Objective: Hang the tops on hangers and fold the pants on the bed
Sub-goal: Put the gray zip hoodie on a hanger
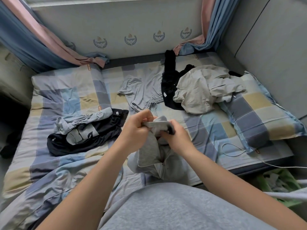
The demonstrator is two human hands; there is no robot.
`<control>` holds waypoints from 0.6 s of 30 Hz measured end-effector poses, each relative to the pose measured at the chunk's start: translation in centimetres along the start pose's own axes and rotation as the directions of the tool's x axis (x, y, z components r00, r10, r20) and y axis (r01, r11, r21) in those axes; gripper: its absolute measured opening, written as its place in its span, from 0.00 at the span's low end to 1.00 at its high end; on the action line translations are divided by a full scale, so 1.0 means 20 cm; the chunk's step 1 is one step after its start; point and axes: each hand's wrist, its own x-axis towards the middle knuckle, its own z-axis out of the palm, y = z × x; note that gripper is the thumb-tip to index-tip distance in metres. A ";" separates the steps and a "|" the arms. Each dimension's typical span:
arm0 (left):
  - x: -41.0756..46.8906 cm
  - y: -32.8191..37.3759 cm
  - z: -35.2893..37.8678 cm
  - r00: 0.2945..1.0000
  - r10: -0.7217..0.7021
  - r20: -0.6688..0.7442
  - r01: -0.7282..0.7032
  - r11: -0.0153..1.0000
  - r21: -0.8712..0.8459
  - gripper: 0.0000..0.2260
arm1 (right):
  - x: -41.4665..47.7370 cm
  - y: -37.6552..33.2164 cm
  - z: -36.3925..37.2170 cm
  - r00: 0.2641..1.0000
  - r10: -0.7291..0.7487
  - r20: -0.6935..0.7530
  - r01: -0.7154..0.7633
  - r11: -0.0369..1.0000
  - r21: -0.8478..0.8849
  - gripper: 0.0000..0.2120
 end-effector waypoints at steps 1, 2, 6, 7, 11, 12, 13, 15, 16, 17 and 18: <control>-0.01 0.01 -0.01 1.000 0.014 -0.002 -0.014 1.000 0.027 0.15 | 0.02 0.01 0.00 0.999 -0.006 -0.050 0.002 0.996 -0.087 0.07; -0.01 0.02 -0.02 0.999 0.017 -0.027 -0.016 0.998 0.054 0.15 | 0.03 0.02 0.00 0.997 0.002 -0.081 -0.015 0.987 -0.158 0.09; -0.02 0.01 -0.10 0.966 -0.002 -0.260 0.071 0.965 0.254 0.18 | 0.05 0.09 -0.08 0.981 0.147 -0.123 -0.179 0.934 -0.309 0.10; -0.03 -0.01 -0.12 0.950 0.007 -0.311 0.094 0.947 0.307 0.20 | 0.05 0.10 -0.12 0.978 0.164 -0.129 -0.199 0.918 -0.343 0.10; -0.03 -0.13 -0.11 0.881 0.028 -0.472 0.189 0.894 0.406 0.14 | 0.05 0.10 -0.24 0.976 0.144 -0.164 -0.183 0.949 -0.255 0.13; -0.03 -0.17 -0.11 0.857 0.008 -0.515 0.232 0.886 0.401 0.13 | 0.04 0.09 -0.26 0.973 0.159 -0.168 -0.182 0.974 -0.134 0.14; -0.03 -0.21 -0.12 0.832 -0.031 -0.554 0.288 0.877 0.384 0.11 | 0.04 0.07 -0.28 0.969 0.184 -0.164 -0.183 0.983 0.022 0.14; -0.05 -0.30 -0.13 0.804 -0.146 -0.576 0.411 0.836 0.363 0.08 | 0.02 0.04 -0.31 0.965 0.238 -0.111 -0.190 0.925 0.329 0.12; -0.05 -0.34 -0.13 0.797 -0.221 -0.563 0.460 0.825 0.328 0.06 | 0.01 0.03 -0.33 0.966 0.253 -0.059 -0.203 0.876 0.438 0.11; -0.06 -0.37 -0.13 0.779 -0.316 -0.541 0.500 0.834 0.232 0.06 | -0.01 0.03 -0.34 0.966 0.259 -0.006 -0.220 0.833 0.507 0.10; -0.06 -0.39 -0.11 0.753 -0.436 -0.493 0.525 0.850 0.050 0.07 | -0.02 0.03 -0.35 0.966 0.254 0.041 -0.236 0.809 0.539 0.09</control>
